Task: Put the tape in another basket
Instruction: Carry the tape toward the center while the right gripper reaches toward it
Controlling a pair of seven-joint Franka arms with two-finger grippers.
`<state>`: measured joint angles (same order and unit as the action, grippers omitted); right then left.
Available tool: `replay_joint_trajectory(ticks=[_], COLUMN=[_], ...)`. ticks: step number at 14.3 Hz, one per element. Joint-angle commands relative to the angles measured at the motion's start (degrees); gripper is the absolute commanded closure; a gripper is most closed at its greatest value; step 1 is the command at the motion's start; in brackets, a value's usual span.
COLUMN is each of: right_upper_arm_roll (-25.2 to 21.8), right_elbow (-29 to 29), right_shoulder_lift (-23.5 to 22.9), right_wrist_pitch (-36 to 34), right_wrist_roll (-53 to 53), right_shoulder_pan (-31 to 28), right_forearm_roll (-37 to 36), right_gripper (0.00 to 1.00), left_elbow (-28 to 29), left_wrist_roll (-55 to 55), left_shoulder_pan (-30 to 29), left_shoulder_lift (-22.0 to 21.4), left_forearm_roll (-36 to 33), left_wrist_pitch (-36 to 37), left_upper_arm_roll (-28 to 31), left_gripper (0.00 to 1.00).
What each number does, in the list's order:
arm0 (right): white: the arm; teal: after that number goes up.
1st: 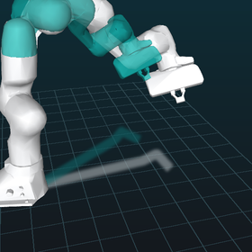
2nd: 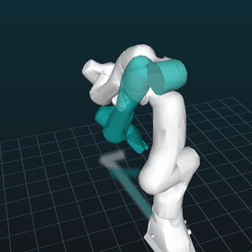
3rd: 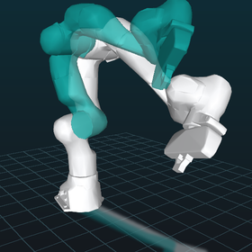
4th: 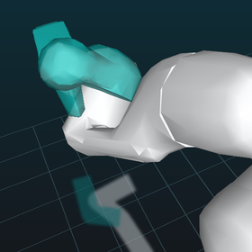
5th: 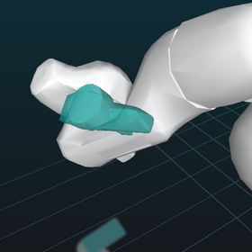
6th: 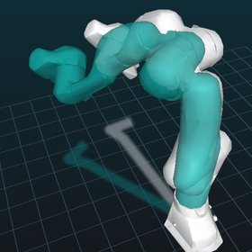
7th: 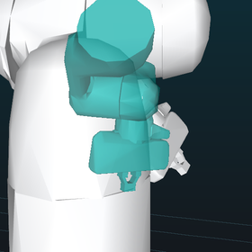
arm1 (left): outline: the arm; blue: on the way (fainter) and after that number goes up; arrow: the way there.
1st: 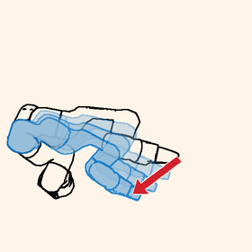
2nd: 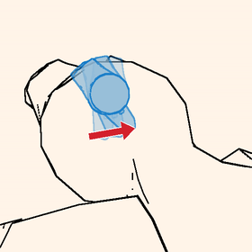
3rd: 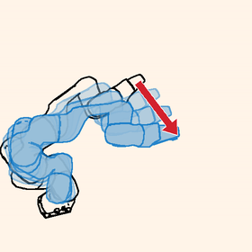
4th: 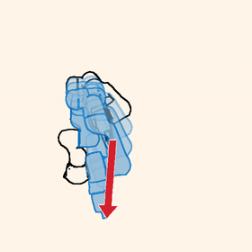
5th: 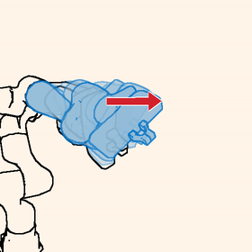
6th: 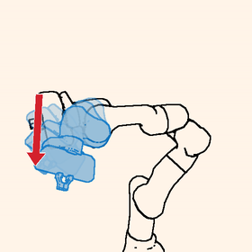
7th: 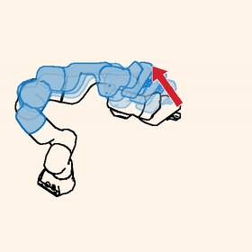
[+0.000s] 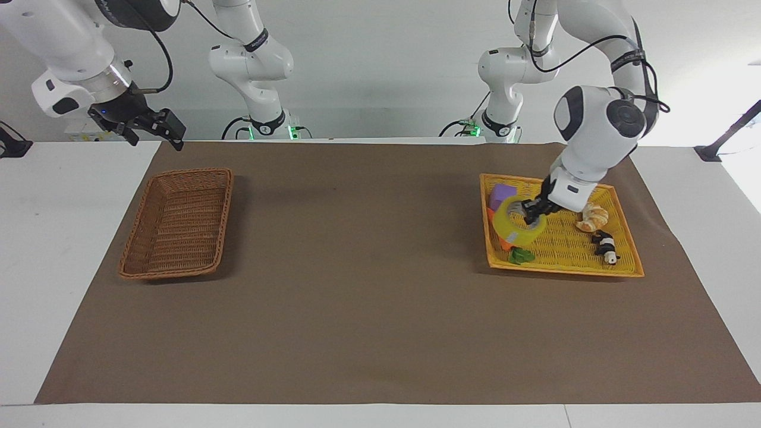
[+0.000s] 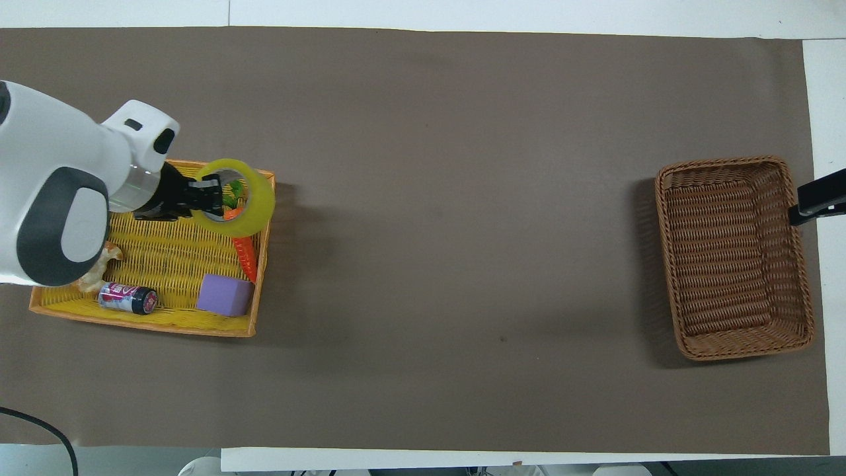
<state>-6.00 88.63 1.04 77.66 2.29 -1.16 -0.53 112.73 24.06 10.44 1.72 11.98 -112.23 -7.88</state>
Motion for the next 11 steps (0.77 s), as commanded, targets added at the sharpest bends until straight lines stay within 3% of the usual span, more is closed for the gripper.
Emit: replay_joint_trajectory(ticks=[1,6,11], right_upper_arm_roll=[0.2,0.11,0.64], right_elbow=[2.33,16.01,21.31], right_shoulder_lift=[1.24,6.33,5.73], right_wrist_pitch=[1.79,7.33,14.89], right_wrist_roll=[6.22,8.34,11.77], right_shoulder_pan=[-3.56,-8.33,-4.3], right_forearm_roll=[9.87,33.43,51.73], right_gripper=[0.0,0.0,0.0], left_elbow=[-4.61,-6.55,-5.94], left_wrist_roll=[1.34,8.7,10.3], left_shoulder_pan=[1.42,7.38,8.28], left_shoulder_lift=[0.57,0.3,0.04], left_forearm_roll=[9.6,11.05,10.78], left_wrist_pitch=[4.99,3.17,3.16], left_upper_arm_roll=[0.93,0.14,0.14], left_gripper=[1.0,1.0,1.0])
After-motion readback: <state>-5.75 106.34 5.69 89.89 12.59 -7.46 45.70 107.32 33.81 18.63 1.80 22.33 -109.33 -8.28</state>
